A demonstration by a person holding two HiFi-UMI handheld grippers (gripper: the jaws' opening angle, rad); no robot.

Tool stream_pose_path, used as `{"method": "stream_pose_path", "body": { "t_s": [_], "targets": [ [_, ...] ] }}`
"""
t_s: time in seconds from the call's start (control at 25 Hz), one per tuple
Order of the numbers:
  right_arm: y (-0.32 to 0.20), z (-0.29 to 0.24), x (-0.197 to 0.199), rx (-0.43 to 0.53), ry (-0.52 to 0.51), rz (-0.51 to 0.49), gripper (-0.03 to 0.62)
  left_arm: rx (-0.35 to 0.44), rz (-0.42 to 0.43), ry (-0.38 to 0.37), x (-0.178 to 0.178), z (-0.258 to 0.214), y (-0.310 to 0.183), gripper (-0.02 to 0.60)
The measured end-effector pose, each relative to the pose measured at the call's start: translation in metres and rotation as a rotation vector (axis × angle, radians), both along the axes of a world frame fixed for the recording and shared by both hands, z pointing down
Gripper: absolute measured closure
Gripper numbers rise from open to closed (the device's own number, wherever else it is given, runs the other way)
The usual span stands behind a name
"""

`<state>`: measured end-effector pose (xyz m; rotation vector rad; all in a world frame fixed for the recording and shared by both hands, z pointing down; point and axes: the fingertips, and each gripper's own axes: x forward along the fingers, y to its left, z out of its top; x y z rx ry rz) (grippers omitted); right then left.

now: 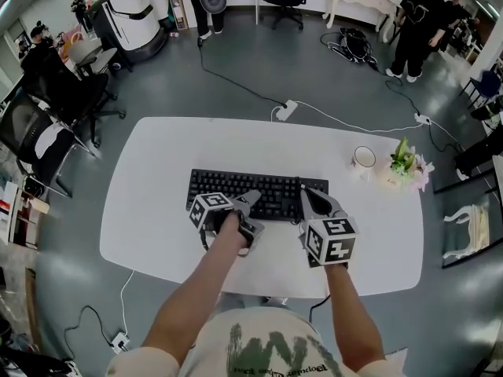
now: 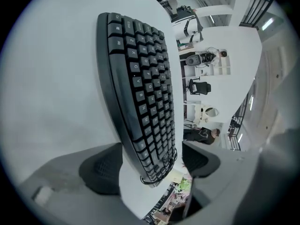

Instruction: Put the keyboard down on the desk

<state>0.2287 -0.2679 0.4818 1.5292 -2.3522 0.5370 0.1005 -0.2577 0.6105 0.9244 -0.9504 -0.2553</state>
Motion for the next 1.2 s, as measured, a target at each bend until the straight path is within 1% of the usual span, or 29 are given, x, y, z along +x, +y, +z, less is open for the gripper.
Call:
{"method": "stream_pose_path", "body": {
  "t_s": [0.12,0.28,0.48,0.64,0.72,0.84,0.92,0.96,1.04,1.12,1.2],
  "targets": [
    [-0.001,-0.004,-0.003,0.007,0.000,-0.002,0.594,0.031,0.008,-0.008,-0.005,-0.010,-0.001,0.184],
    [-0.003,-0.011,-0.003,0.016,-0.001,-0.001,0.594,0.117,0.045,-0.057,-0.009,-0.033,-0.009,0.200],
    [-0.006,-0.027,-0.002,0.040,-0.007,0.004,0.594,0.243,0.093,-0.119,-0.018,-0.063,-0.026,0.269],
    [-0.009,-0.045,0.000,0.069,-0.013,0.007,0.594,0.363,0.133,-0.192,-0.026,-0.089,-0.041,0.307],
    [-0.009,-0.054,0.000,0.086,-0.017,0.009,0.594,0.437,0.148,-0.241,-0.032,-0.105,-0.048,0.335],
    [-0.011,-0.068,-0.001,0.112,-0.020,0.010,0.594,0.546,0.184,-0.319,-0.038,-0.129,-0.058,0.345],
    [-0.012,-0.075,-0.002,0.126,-0.018,0.006,0.594,0.616,0.229,-0.379,-0.038,-0.142,-0.062,0.348],
    [-0.013,-0.078,-0.003,0.134,-0.014,0.001,0.594,0.655,0.260,-0.420,-0.038,-0.148,-0.063,0.360],
    [-0.013,-0.084,-0.007,0.151,-0.006,-0.009,0.594,0.737,0.339,-0.530,-0.038,-0.159,-0.064,0.389],
    [-0.013,-0.092,-0.009,0.166,-0.006,-0.012,0.594,0.814,0.409,-0.631,-0.037,-0.170,-0.063,0.400],
    [-0.013,-0.099,-0.010,0.184,-0.006,-0.014,0.594,0.882,0.448,-0.686,-0.034,-0.182,-0.063,0.409]
  ]
}}
